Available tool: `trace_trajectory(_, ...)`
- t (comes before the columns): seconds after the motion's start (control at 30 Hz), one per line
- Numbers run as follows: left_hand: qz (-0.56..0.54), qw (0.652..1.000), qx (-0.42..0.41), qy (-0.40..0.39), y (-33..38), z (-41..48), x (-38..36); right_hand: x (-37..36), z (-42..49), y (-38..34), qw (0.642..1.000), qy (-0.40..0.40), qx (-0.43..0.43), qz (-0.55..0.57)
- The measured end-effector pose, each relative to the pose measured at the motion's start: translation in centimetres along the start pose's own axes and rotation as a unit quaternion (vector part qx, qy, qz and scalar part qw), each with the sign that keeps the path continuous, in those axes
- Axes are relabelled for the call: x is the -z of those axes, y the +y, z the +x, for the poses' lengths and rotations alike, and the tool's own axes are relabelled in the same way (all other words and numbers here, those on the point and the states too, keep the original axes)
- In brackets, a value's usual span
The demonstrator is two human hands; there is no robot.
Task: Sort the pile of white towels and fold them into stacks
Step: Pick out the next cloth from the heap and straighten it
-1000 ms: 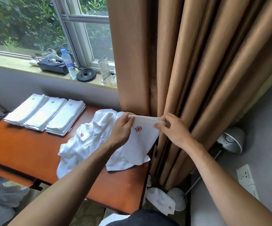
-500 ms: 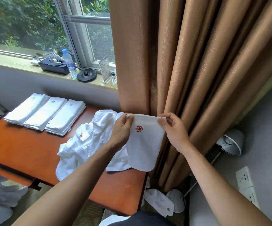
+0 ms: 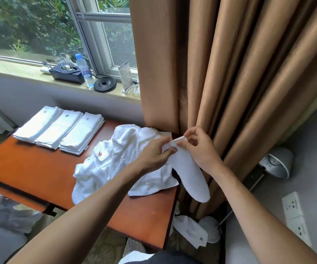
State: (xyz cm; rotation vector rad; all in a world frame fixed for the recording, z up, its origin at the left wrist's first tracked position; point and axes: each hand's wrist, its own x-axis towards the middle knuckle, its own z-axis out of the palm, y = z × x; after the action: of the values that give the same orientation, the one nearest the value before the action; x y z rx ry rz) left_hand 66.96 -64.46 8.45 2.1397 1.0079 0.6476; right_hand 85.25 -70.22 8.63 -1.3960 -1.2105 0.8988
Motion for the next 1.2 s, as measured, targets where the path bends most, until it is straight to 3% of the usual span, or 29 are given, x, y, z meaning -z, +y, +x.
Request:
trace_trajectory(0.23,-0.141,0.988,0.028,0.054,0.4,0.1,0.3,-0.3,-2.1,3.6,0.991,-0.09,-0.1,0.005)
trace_trajectory(0.43,-0.131,0.979,0.081,0.137,-2.2,-1.5,2.1,-1.3,-2.8,7.6,0.982,-0.13,-0.116,-0.073)
trace_trajectory(0.57,-0.005,0.981,0.181,0.071,-6.6,-4.0,4.4,-5.0,-1.5,7.3,0.975,-0.157,-0.062,-0.144)
trace_trajectory(0.63,-0.008,0.976,0.211,0.054,-8.4,-5.4,5.0,-7.2,-0.7,6.5,0.963,-0.182,-0.015,-0.196)
trace_trajectory(0.77,-0.045,0.956,0.261,0.126,-10.8,-7.3,6.3,-10.8,0.7,4.4,0.935,-0.217,0.038,-0.277)
trace_trajectory(0.83,0.004,0.961,0.247,0.123,-12.5,-7.5,7.8,-12.4,1.4,3.4,0.922,-0.235,0.05,-0.305)
trace_trajectory(1.0,0.185,0.98,0.072,-0.025,-16.3,-7.7,10.2,-18.1,3.6,1.6,0.916,-0.239,0.048,-0.317)
trace_trajectory(1.07,0.178,0.983,0.037,-0.041,-18.3,-8.3,11.0,-21.8,4.4,0.8,0.91,-0.25,0.04,-0.327)
trace_trajectory(1.2,0.142,0.988,0.055,-0.016,-22.9,-9.2,16.0,-28.1,6.6,-0.1,0.92,-0.23,0.003,-0.317)
